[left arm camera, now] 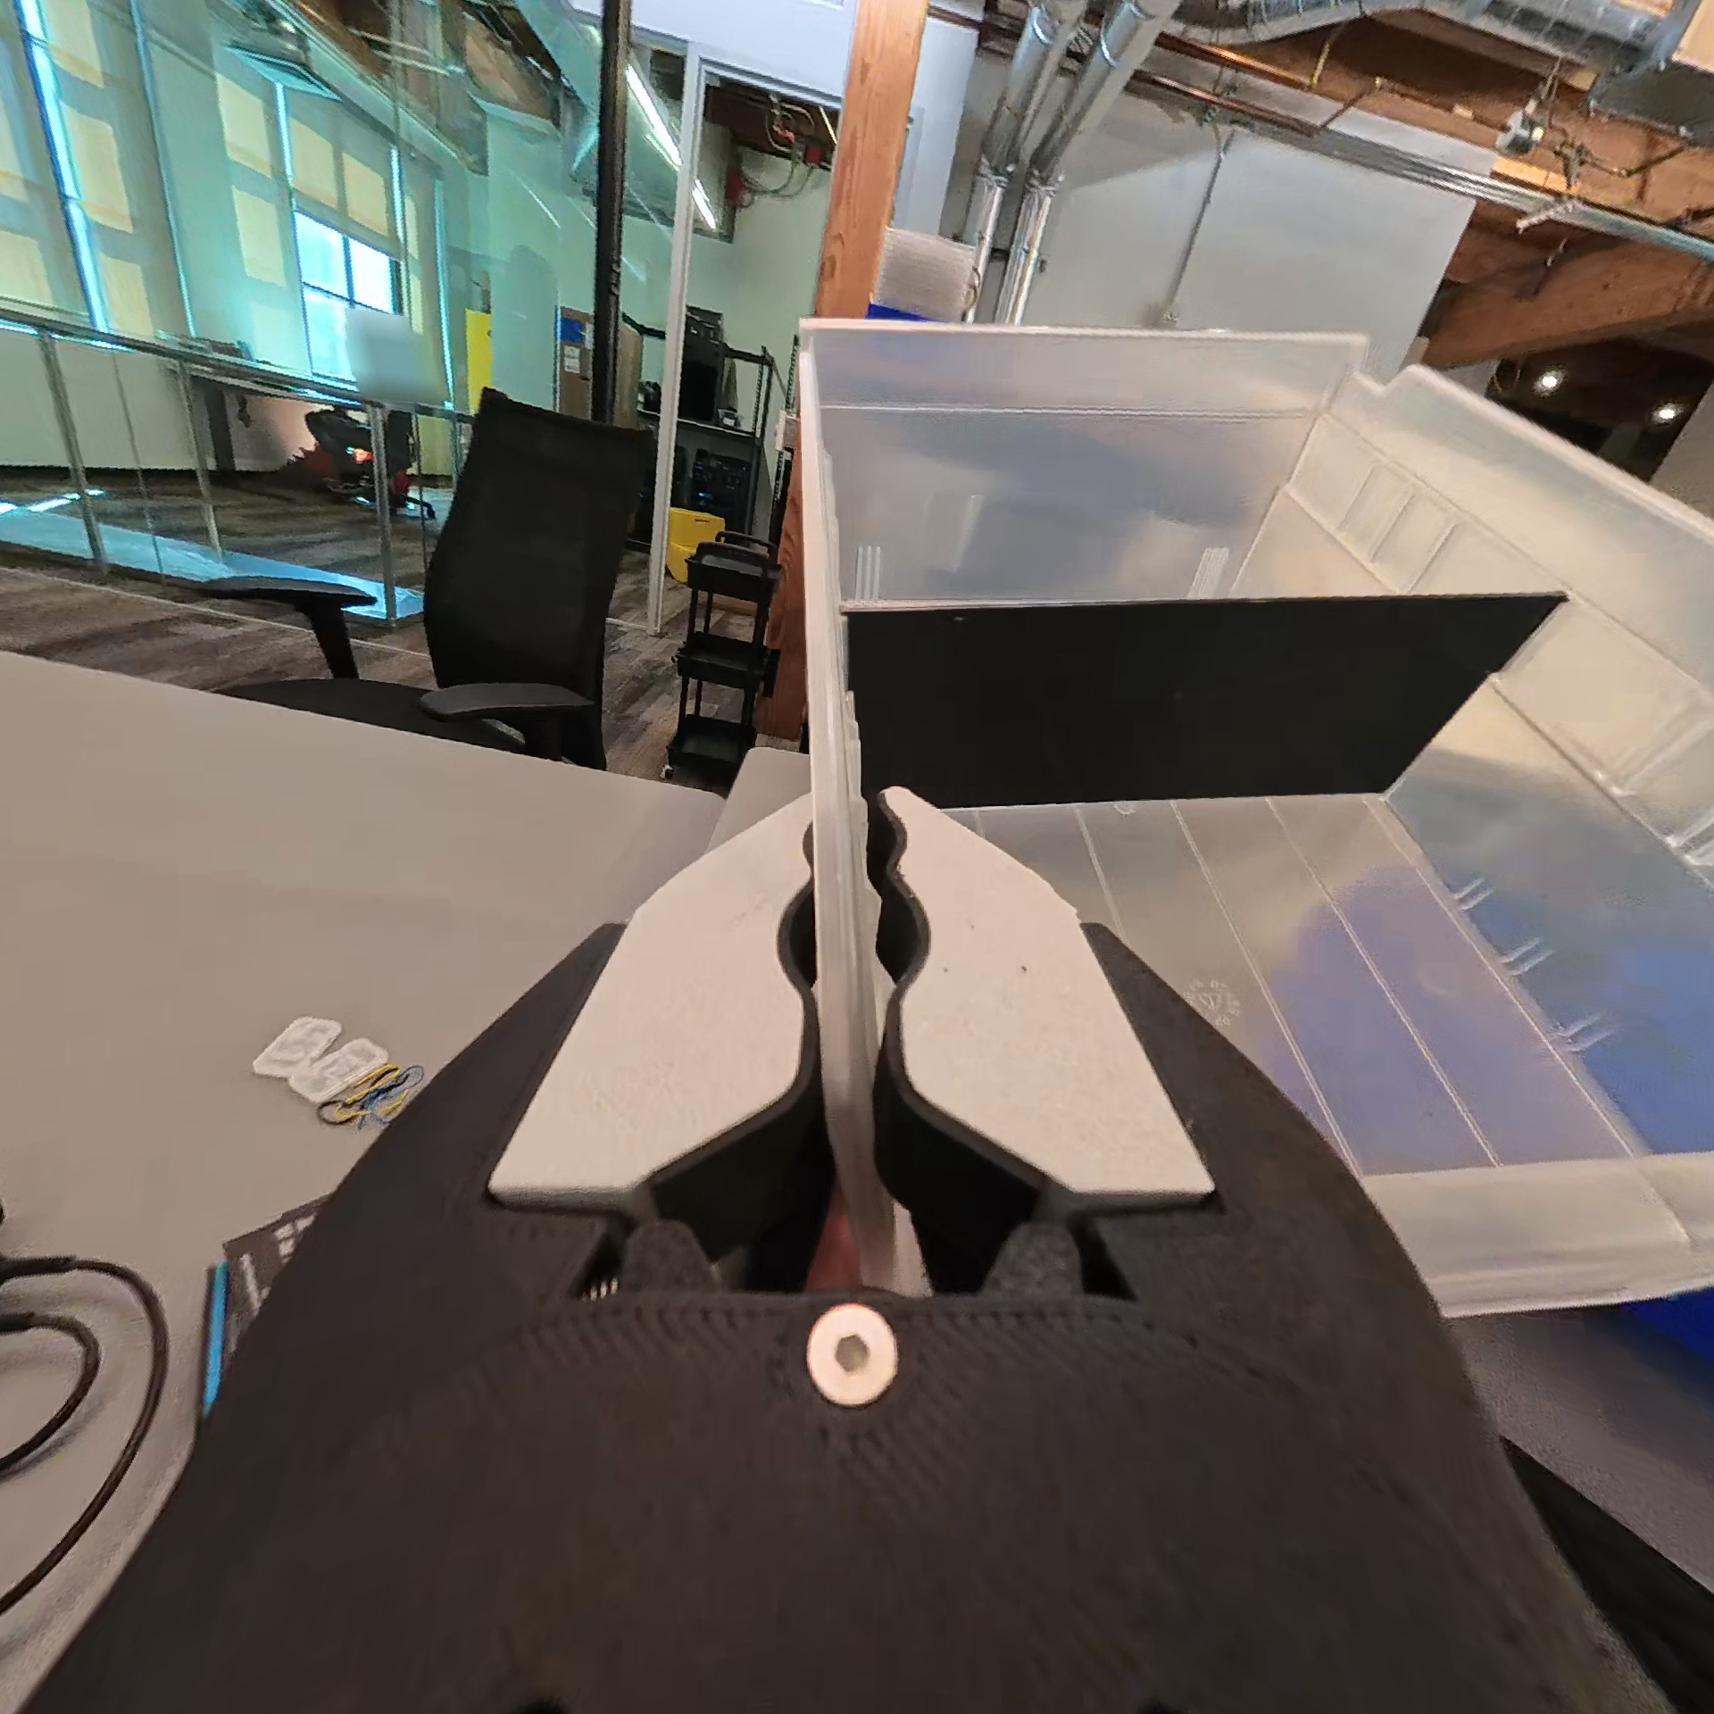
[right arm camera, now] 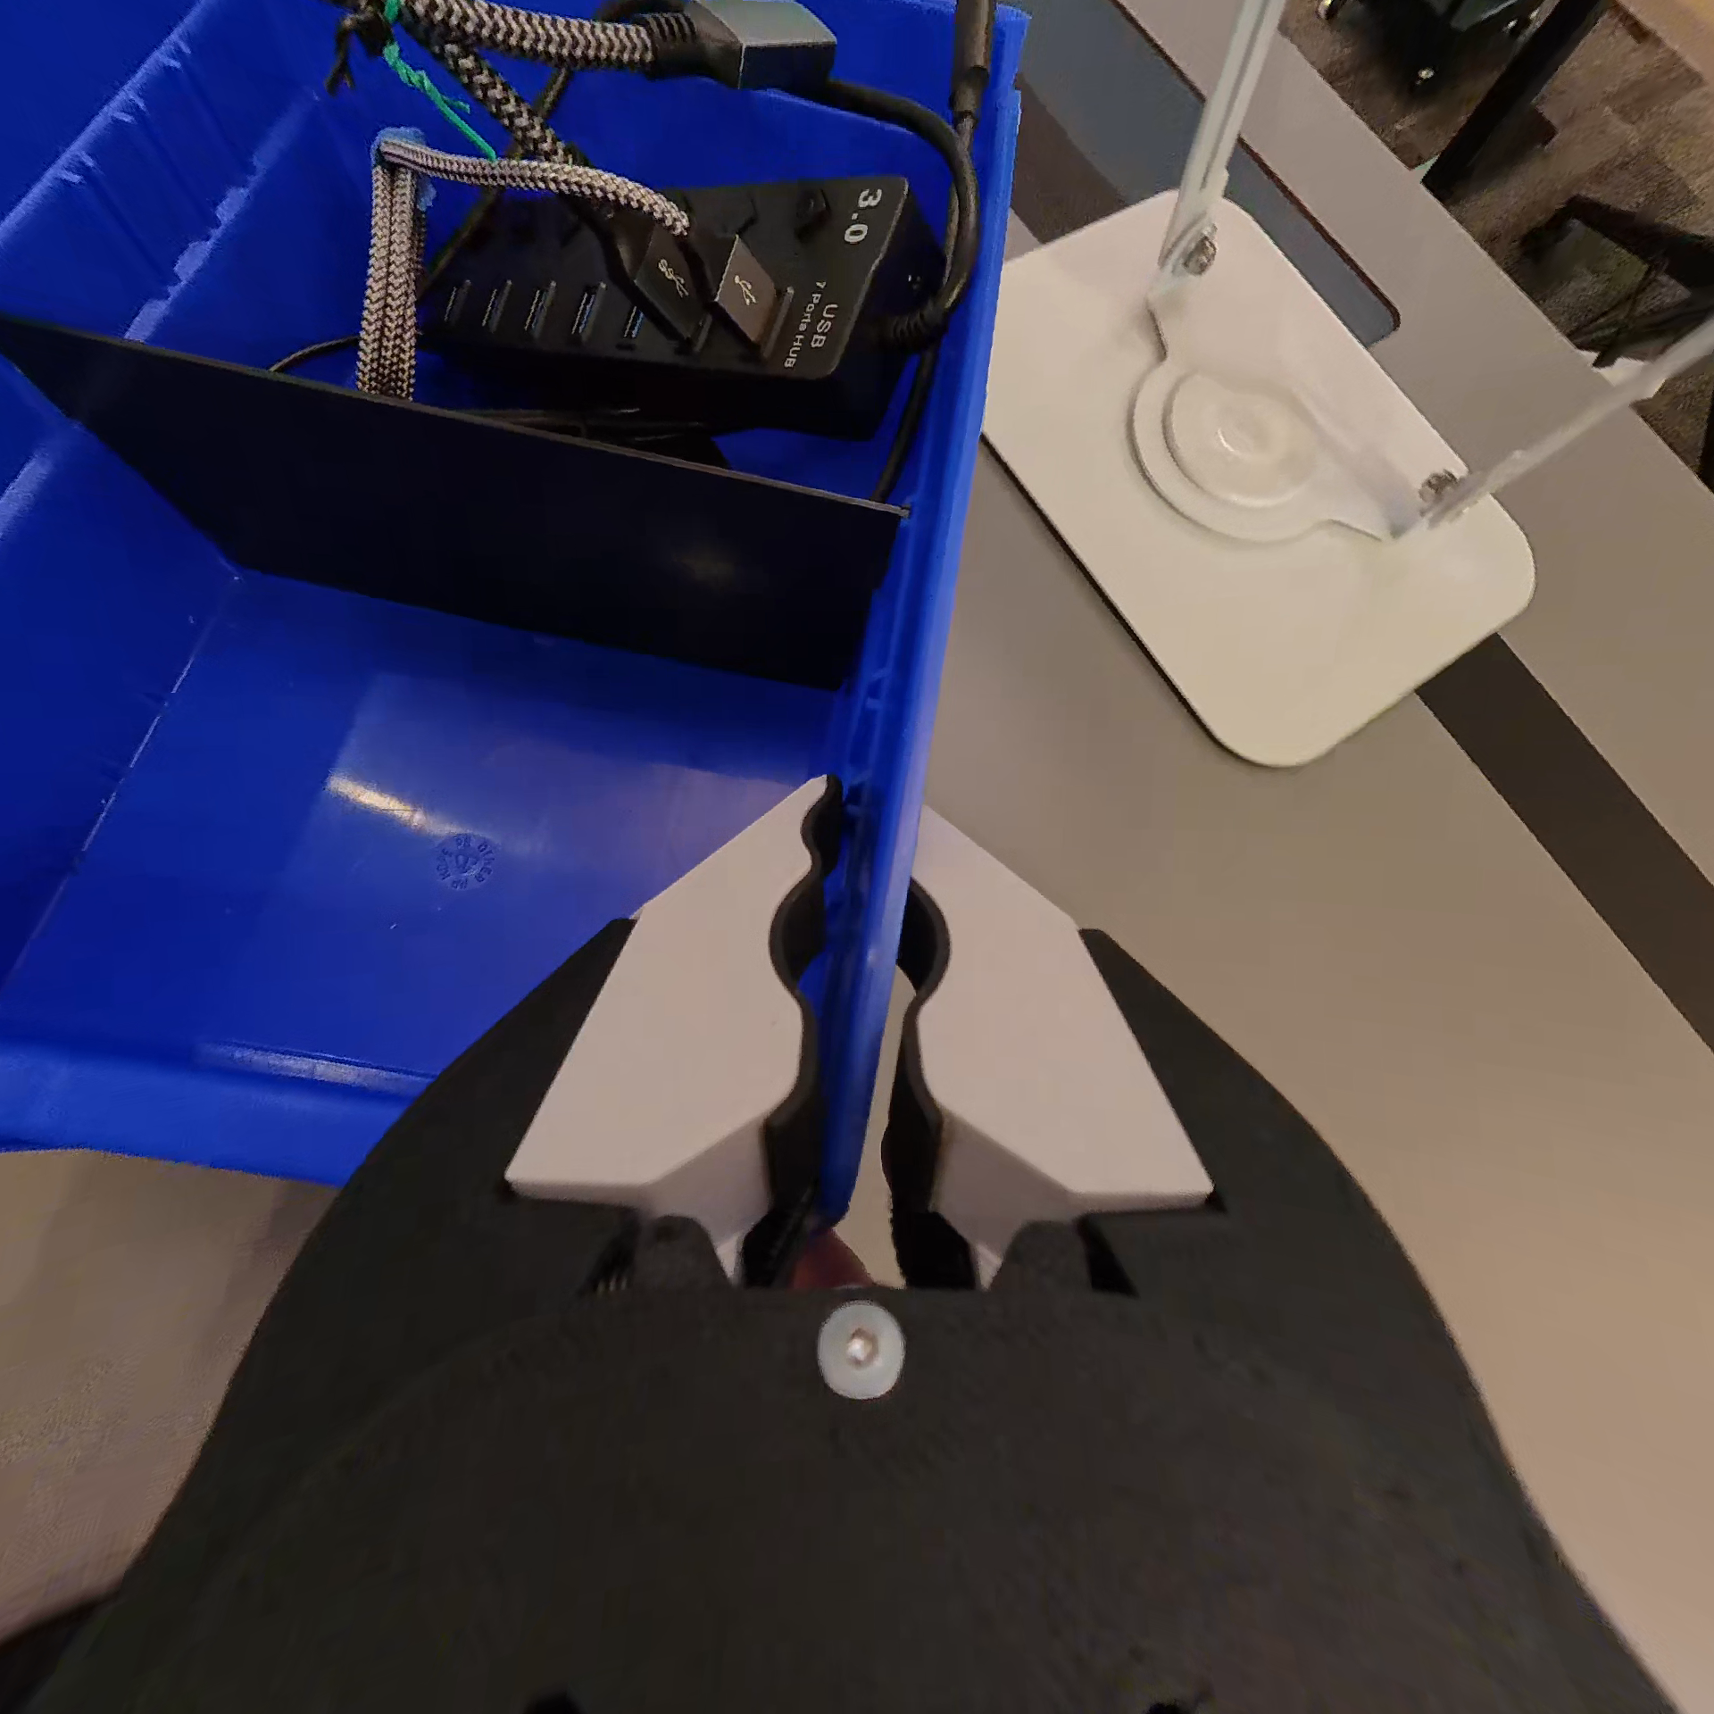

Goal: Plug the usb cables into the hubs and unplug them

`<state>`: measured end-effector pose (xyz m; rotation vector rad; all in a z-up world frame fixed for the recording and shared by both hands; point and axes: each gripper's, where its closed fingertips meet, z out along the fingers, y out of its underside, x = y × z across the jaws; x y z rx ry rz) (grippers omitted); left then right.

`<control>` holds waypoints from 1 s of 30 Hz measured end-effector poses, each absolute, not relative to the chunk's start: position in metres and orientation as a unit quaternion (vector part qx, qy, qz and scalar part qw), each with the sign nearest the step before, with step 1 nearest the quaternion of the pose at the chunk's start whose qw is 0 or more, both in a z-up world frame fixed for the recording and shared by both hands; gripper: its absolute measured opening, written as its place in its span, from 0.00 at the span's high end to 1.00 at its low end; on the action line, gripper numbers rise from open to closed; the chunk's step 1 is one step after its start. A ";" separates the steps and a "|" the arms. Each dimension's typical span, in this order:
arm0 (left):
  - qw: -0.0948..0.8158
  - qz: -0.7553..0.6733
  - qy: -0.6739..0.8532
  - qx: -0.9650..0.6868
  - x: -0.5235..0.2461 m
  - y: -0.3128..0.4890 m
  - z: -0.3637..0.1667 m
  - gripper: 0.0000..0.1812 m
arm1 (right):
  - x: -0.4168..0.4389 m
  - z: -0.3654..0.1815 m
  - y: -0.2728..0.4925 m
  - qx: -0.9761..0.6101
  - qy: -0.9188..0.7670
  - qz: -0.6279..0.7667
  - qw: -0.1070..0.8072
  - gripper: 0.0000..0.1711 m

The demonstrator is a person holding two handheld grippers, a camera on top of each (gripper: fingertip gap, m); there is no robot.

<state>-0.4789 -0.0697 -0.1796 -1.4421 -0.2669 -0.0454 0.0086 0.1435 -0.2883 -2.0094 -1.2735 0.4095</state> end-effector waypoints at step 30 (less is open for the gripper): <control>0.757 -0.062 -0.168 -0.628 -0.511 -0.109 -0.196 0.97 | -0.255 -0.290 0.136 -0.734 -0.375 0.311 0.474 0.45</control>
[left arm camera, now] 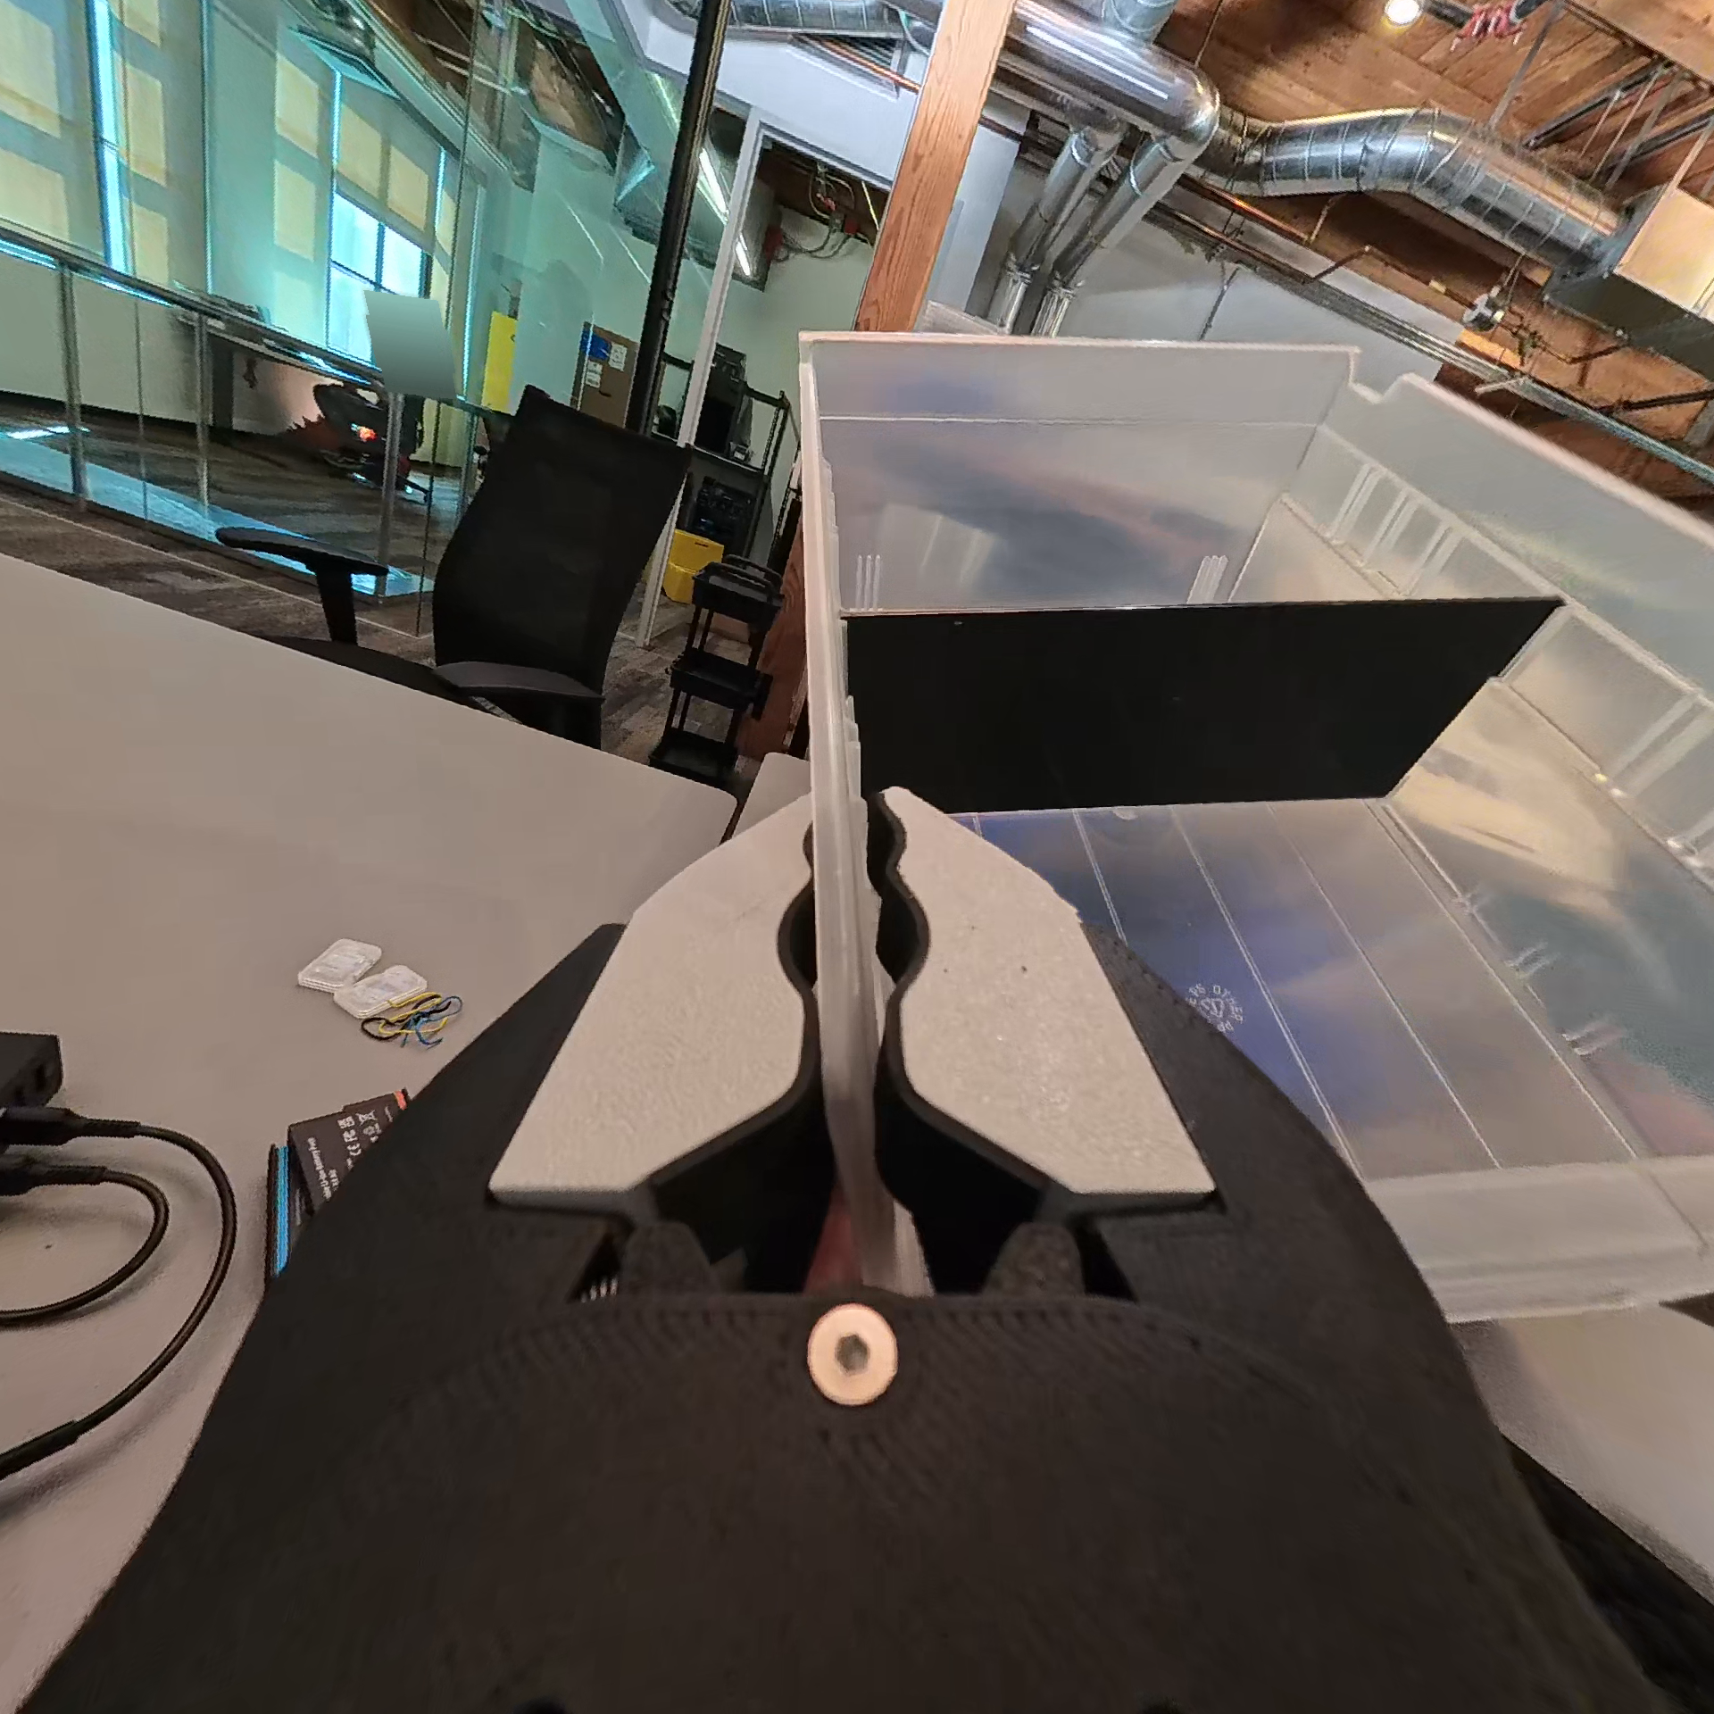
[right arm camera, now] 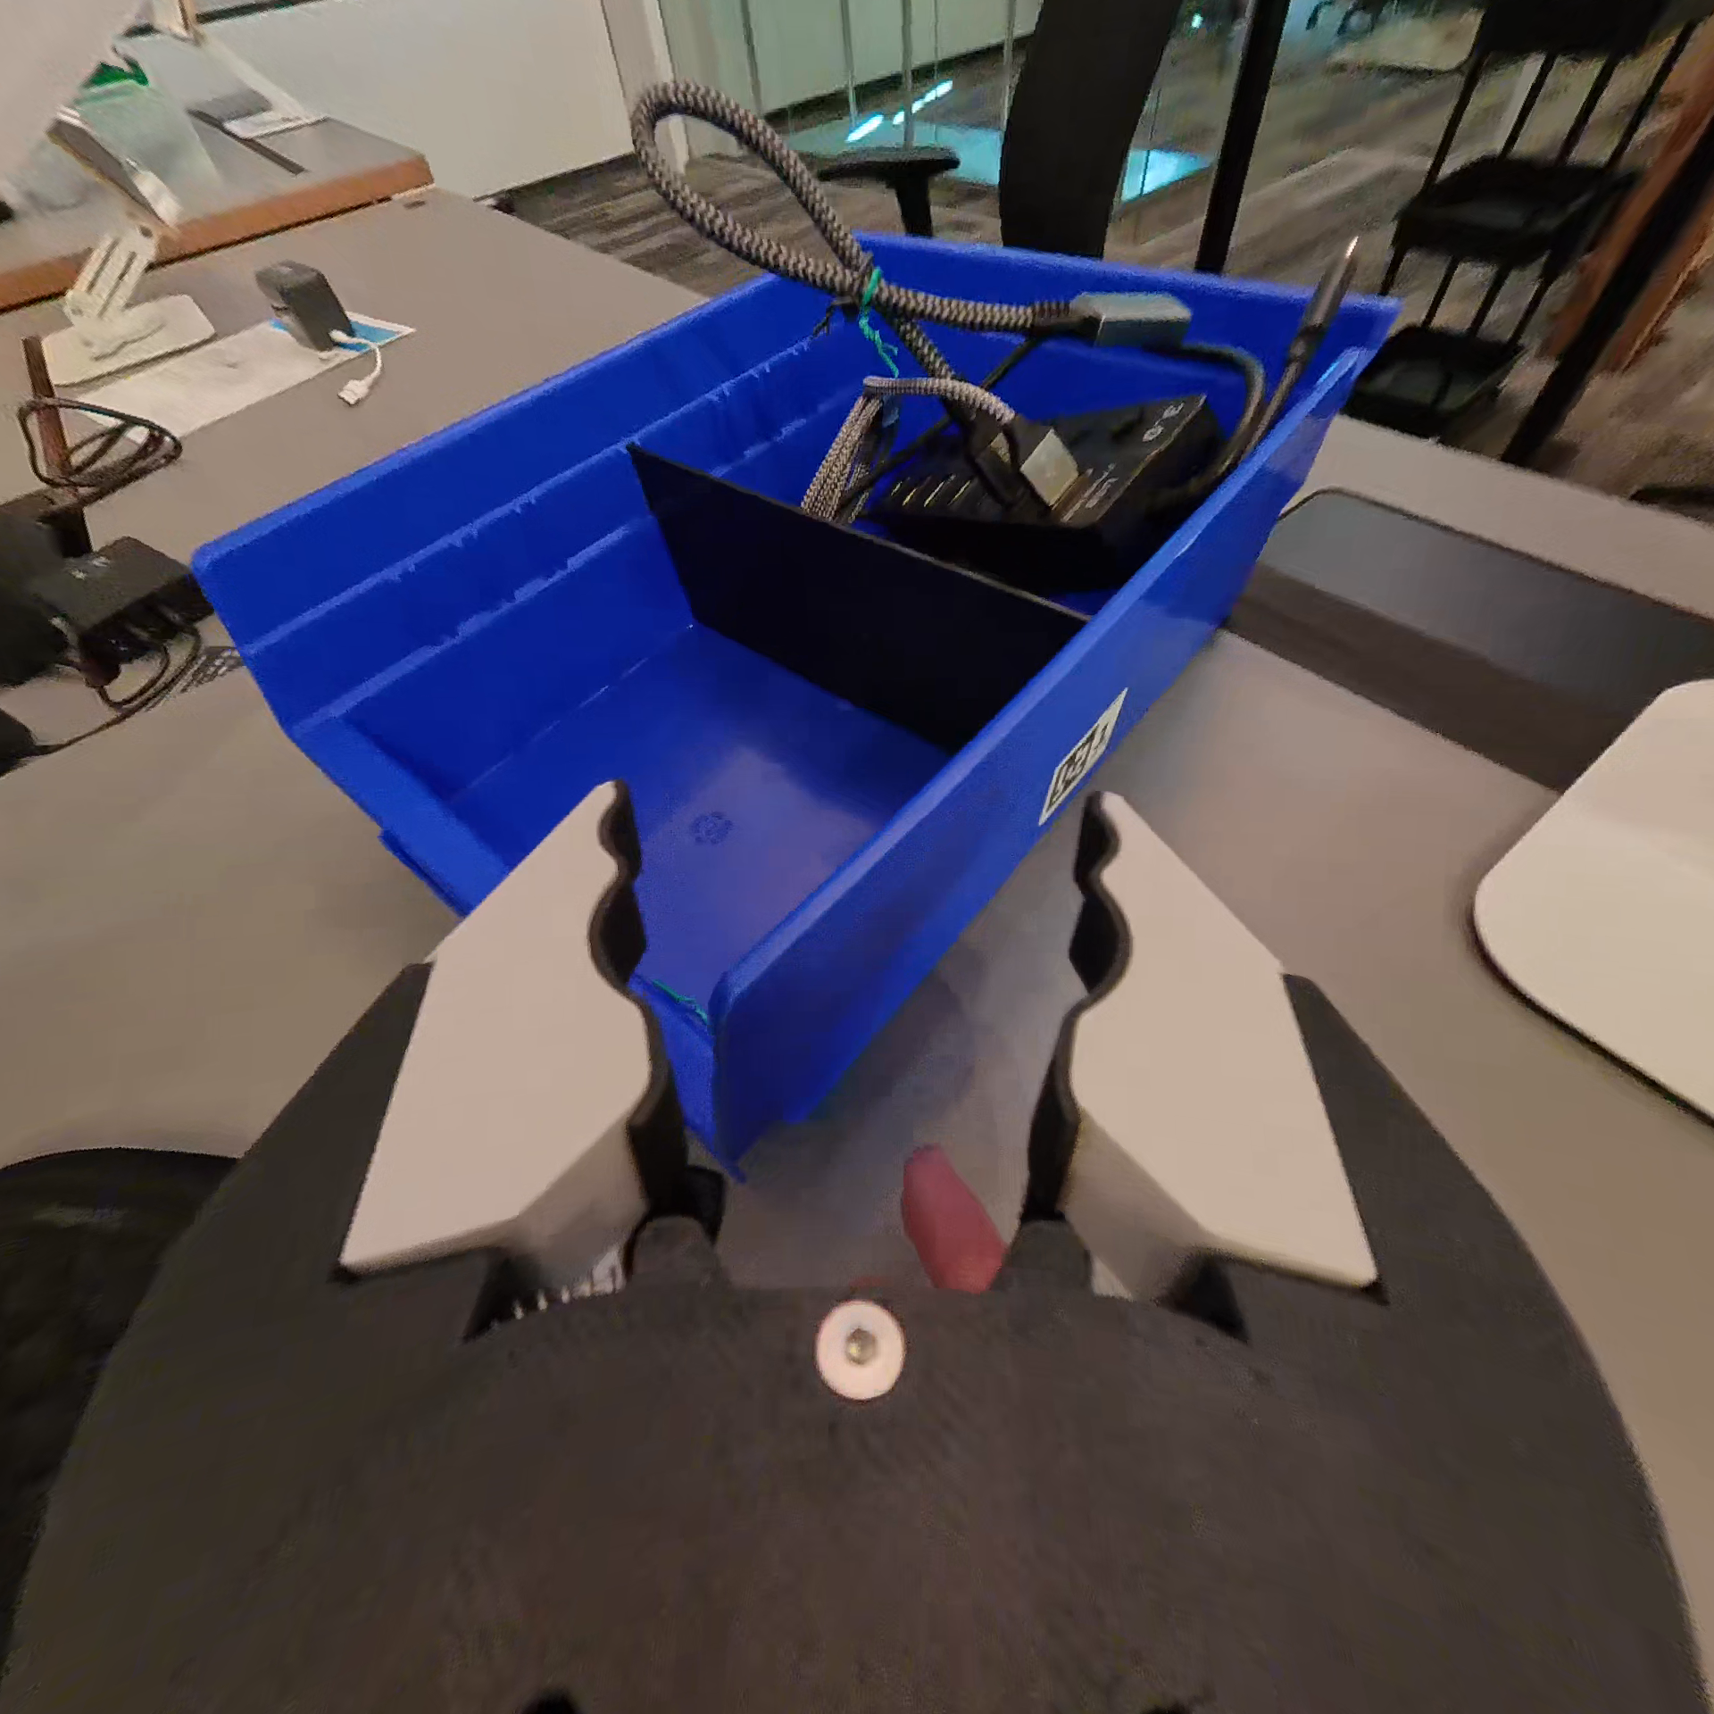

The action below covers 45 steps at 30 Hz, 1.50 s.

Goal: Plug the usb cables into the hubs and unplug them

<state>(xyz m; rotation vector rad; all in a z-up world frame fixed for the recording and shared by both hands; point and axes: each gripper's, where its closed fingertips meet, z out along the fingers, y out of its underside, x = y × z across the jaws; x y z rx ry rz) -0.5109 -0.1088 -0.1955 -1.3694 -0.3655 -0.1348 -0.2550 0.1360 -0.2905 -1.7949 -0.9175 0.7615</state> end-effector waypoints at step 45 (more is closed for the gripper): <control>0.754 -0.052 -0.163 -0.634 -0.516 -0.106 -0.201 0.97 | -0.362 -0.291 0.167 -0.742 -0.277 0.362 0.491 0.53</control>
